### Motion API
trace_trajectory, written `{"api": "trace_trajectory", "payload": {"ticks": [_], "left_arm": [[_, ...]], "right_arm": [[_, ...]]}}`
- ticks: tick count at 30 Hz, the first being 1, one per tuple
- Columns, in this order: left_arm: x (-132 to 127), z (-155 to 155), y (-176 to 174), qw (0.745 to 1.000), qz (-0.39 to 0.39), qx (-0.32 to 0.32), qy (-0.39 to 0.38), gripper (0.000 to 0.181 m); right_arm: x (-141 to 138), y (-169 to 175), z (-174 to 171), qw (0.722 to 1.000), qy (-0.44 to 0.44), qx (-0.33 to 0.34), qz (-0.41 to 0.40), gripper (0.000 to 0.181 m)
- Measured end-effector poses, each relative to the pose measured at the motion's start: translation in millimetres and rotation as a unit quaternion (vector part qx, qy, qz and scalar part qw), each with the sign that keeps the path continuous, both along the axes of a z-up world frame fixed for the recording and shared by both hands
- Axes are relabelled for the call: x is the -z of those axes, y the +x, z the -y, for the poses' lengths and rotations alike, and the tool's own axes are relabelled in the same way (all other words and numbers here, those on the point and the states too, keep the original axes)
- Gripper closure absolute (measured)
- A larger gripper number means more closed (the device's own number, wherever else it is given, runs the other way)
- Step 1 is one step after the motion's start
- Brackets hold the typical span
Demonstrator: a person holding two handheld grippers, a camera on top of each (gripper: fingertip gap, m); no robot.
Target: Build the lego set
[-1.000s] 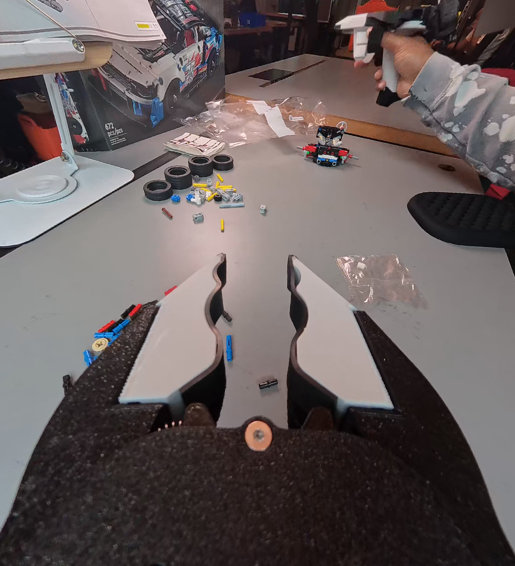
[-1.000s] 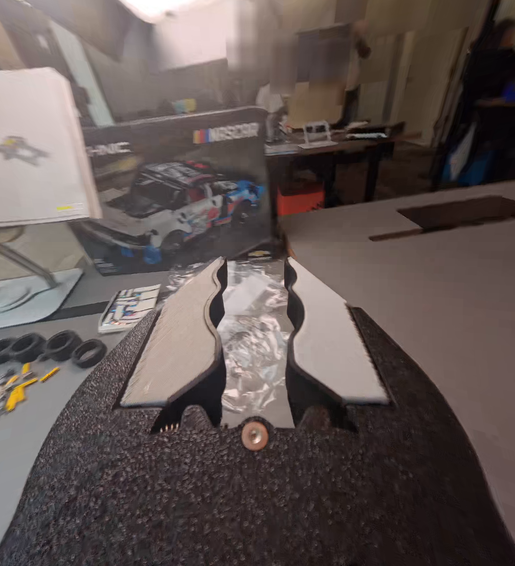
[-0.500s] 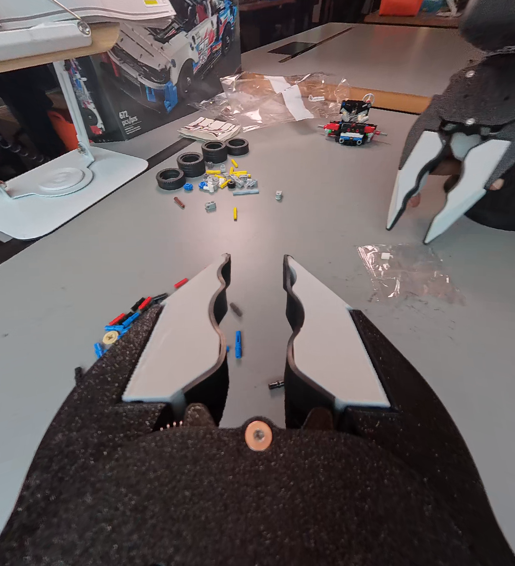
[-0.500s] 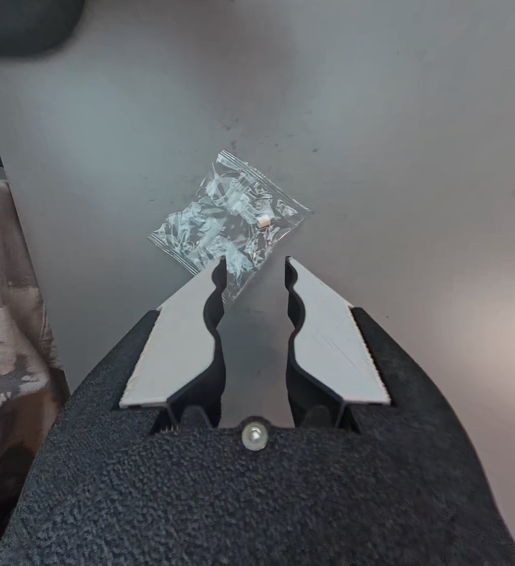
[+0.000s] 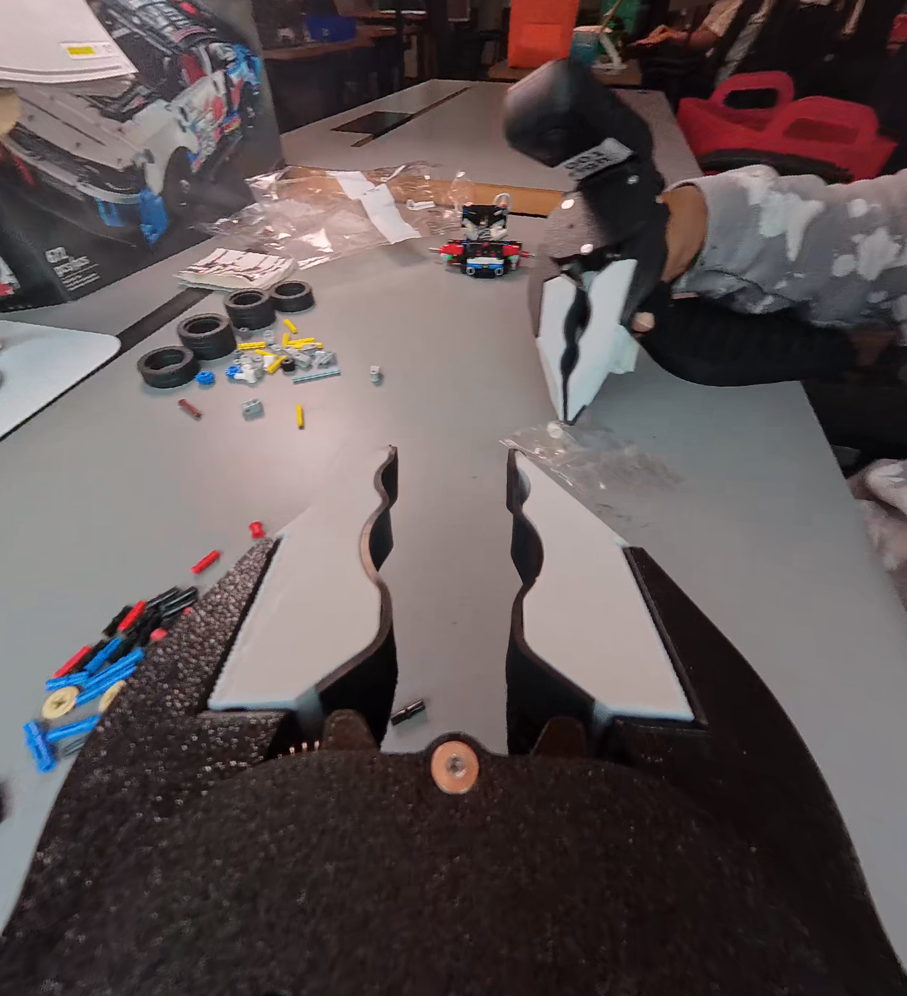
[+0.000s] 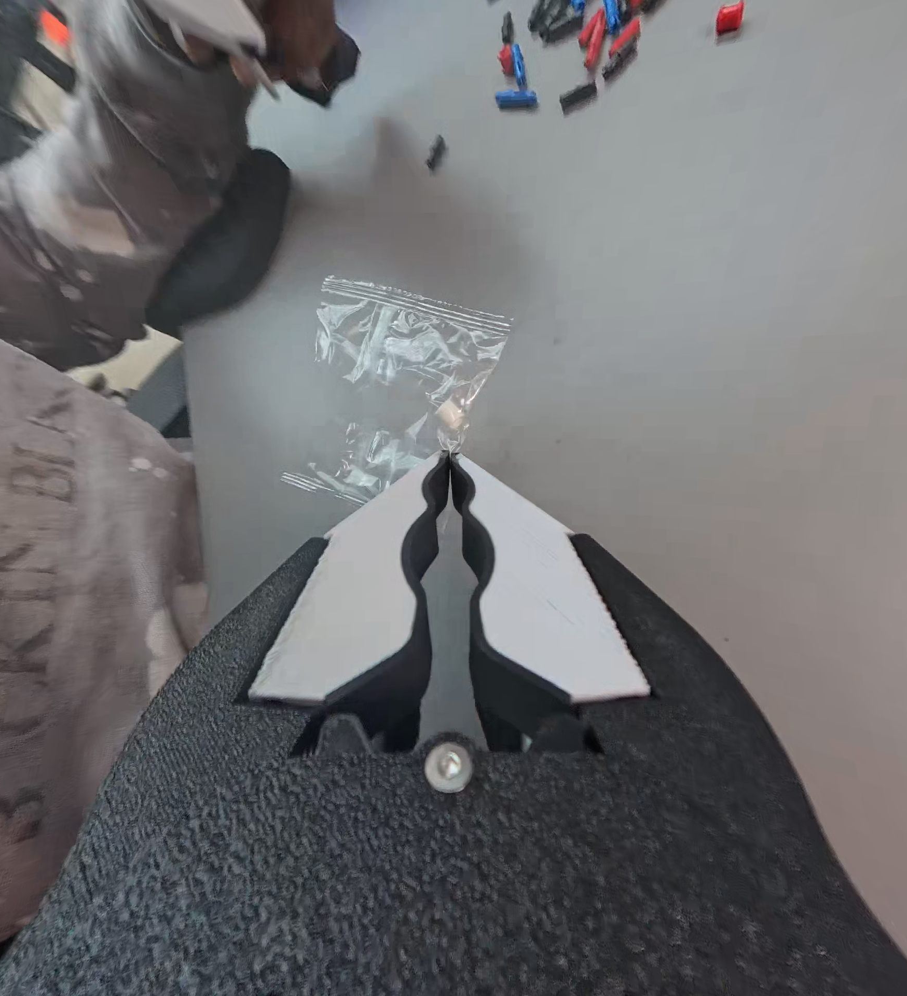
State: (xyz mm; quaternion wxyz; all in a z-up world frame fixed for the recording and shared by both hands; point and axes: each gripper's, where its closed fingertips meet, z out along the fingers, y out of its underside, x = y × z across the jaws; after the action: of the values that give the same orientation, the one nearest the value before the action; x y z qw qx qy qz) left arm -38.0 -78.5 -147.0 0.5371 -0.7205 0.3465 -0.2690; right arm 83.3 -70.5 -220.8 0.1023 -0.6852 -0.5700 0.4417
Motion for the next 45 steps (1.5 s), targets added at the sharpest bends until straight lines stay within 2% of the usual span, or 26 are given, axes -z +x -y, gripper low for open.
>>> {"api": "trace_trajectory", "payload": {"ticks": [1,4,8,12,18,22,25,27,29,32,35,37,38,40,41,45], "left_arm": [[-0.5,6.5,7.6,1.0,0.003,0.024,0.0,0.141],[-0.4,20.5,25.1,0.997,0.001,0.072,0.005,0.138],[4.0,24.3,42.8,0.996,-0.025,0.086,0.029,0.134],[4.2,30.6,62.4,0.993,-0.031,0.106,0.046,0.141],[1.3,42.0,73.3,0.99,-0.026,0.133,0.05,0.181],[1.6,39.9,71.4,0.991,-0.014,0.128,0.028,0.181],[1.8,31.8,65.1,0.994,0.005,0.107,-0.002,0.181],[1.5,22.9,57.1,0.996,0.024,0.082,-0.026,0.181],[0.1,12.5,46.7,0.996,0.048,0.051,-0.046,0.181],[-1.9,-1.8,31.0,0.993,0.091,0.007,-0.077,0.181],[-1.6,-6.2,27.8,0.988,0.118,-0.004,-0.097,0.181],[-0.1,-4.8,33.1,0.987,0.122,0.004,-0.103,0.181],[2.4,-4.2,36.0,0.988,0.116,0.007,-0.105,0.181],[6.5,-2.5,41.3,0.989,0.105,0.011,-0.108,0.181],[7.5,-1.7,43.1,0.989,0.103,0.014,-0.109,0.181],[10.8,2.4,47.0,0.99,0.089,0.026,-0.109,0.181]], "right_arm": [[-8.4,-3.5,1.6,0.999,-0.044,-0.009,-0.023,0.181],[-24.4,-14.1,-2.3,0.987,-0.143,-0.016,-0.069,0.181],[-46.5,-20.0,13.6,0.958,-0.249,-0.071,-0.126,0.181],[-48.9,-17.6,35.9,0.947,-0.27,-0.121,-0.127,0.181],[-43.9,-17.3,45.2,0.945,-0.277,-0.131,-0.117,0.181],[-45.4,-18.9,36.8,0.945,-0.278,-0.113,-0.127,0.181],[-48.5,-23.8,19.1,0.954,-0.244,-0.075,-0.159,0.176],[-50.3,-28.1,-3.2,0.965,-0.181,-0.029,-0.19,0.16],[-60.1,-25.2,-23.4,0.966,-0.113,0.004,-0.234,0.152],[-82.6,-13.4,-35.3,0.954,-0.043,0.017,-0.296,0.14],[-82.6,-13.2,-32.8,0.952,0.053,0.019,-0.301,0.135],[-73.0,-20.9,-25.7,0.952,0.113,0.012,-0.285,0.138],[-70.4,-24.8,-21.7,0.949,0.139,0.009,-0.285,0.146],[-67.7,-30.0,-14.8,0.944,0.17,-0.001,-0.283,0.173],[-65.9,-31.1,-12.7,0.943,0.179,-0.007,-0.281,0.181],[-61.2,-29.9,-8.2,0.951,0.146,-0.013,-0.271,0.181]]}}
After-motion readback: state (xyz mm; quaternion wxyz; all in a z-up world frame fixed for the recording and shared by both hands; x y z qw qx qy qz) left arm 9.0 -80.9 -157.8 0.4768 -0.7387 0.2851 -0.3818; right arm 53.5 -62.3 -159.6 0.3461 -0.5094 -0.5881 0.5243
